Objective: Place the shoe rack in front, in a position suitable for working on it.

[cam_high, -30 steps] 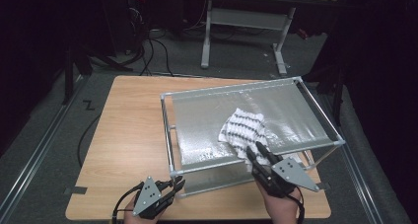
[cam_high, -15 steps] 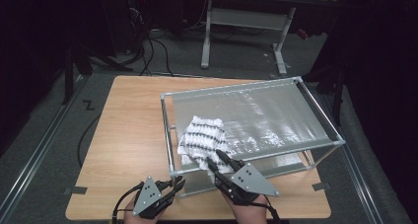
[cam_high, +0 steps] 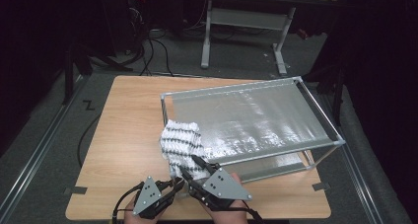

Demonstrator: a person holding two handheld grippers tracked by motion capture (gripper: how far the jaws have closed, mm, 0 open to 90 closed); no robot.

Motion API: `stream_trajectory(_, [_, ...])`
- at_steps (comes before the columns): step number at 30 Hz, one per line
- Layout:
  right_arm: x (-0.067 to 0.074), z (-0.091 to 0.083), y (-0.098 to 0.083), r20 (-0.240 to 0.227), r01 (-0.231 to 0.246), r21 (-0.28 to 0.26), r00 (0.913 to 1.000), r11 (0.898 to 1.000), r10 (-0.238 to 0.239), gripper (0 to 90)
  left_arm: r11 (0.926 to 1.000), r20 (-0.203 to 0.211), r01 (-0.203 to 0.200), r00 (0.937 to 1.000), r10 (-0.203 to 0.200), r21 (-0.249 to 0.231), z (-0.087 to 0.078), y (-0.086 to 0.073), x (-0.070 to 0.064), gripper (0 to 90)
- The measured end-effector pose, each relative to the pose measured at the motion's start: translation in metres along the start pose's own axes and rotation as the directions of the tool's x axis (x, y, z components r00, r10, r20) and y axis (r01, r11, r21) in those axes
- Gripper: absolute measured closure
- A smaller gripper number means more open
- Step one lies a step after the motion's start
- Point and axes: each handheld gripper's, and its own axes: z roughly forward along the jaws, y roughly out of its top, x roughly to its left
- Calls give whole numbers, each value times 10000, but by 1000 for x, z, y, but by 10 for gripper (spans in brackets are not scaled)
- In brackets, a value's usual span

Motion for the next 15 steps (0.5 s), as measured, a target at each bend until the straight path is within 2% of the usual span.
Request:
stream_trajectory(7, [-2,-1,0,98,72,79,9999,9999,-73,575,10000,-13,-23,10000,23,12,0,0,0,802])
stream_trajectory(15, [-14,-7,-3,543,-29,170,9985,9999,19,588,10000,-15,-19,10000,19,-8,0,0,0,802])
